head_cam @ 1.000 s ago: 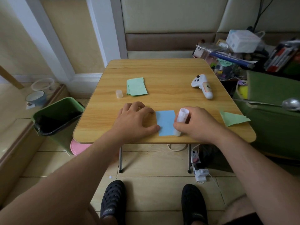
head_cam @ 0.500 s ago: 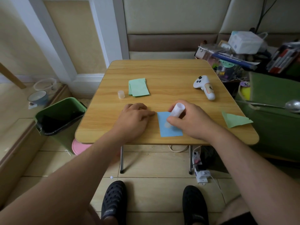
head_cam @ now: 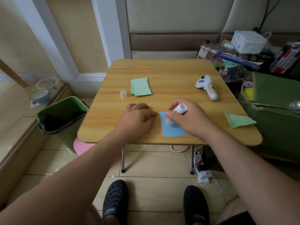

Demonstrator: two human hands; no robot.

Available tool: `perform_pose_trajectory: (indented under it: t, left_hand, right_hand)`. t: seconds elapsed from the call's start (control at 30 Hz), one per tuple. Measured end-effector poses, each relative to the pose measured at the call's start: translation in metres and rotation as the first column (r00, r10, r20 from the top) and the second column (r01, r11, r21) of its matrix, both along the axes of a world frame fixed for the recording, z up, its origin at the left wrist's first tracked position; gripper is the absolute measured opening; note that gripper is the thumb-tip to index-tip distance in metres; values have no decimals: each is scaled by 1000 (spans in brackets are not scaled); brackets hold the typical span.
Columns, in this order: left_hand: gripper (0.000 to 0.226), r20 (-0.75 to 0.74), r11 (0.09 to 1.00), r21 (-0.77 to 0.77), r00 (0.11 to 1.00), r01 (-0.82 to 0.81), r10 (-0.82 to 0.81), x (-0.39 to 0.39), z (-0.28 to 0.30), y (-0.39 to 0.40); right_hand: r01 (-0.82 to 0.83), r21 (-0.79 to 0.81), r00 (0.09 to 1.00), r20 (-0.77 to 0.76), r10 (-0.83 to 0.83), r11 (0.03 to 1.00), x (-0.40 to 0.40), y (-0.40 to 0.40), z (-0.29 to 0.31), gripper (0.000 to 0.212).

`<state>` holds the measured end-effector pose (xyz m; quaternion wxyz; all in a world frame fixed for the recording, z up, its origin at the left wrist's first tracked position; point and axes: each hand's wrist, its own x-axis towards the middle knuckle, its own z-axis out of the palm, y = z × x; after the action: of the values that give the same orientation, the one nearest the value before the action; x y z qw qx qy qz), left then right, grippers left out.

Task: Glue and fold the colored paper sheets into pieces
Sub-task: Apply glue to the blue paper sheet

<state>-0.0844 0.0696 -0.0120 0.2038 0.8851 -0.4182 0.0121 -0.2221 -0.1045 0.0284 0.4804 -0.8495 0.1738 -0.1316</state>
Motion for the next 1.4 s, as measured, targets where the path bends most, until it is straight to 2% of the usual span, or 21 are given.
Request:
perform_pose_trajectory:
  t: [0.13, 0.27, 0.43, 0.63, 0.73, 0.87, 1.0, 1.2, 1.4]
  left_hand:
    - [30, 21, 1000, -18, 1000, 0, 0, 1, -1, -1]
    - [31, 20, 1000, -14, 1000, 6, -6, 1, -1, -1]
    - [29, 37, 999, -38, 999, 14, -13, 0, -1, 0]
    - [29, 59, 999, -32, 998, 26, -24, 1, -3, 0]
    - [29, 67, 999, -29, 998, 25, -23, 3, -5, 0]
    - [30, 62, 1000, -4, 998, 22, -22, 3, -5, -1]
    - [30, 55, 1000, -17, 998, 18, -17, 2, -4, -1]
    - [32, 50, 1000, -14, 999, 16, -15, 4, -7, -1]
    - [37, 57, 1000, 6, 998, 17, -17, 6, -10, 0]
  right_hand:
    - [18, -233, 996, -77, -37, 972, 2, 5, -4, 25]
    - [-36, -300, 995, -97, 7, 953, 4, 11, -3, 21]
    - [-135, -212, 985, -139, 107, 968, 2, 9, 2, 10]
    - [-202, -120, 960, -220, 173, 972, 0, 8, 5, 11]
    - [-116, -72, 983, -153, 104, 991, 3, 7, 3, 13]
    - [14, -113, 996, -80, -24, 994, 8, 4, -2, 17]
    - [-32, -140, 993, -116, 16, 990, 4, 4, -3, 13]
    - [-189, -96, 966, -199, 167, 977, -6, 5, 1, 9]
    - [-18, -87, 998, -58, 13, 996, 4, 4, 0, 15]
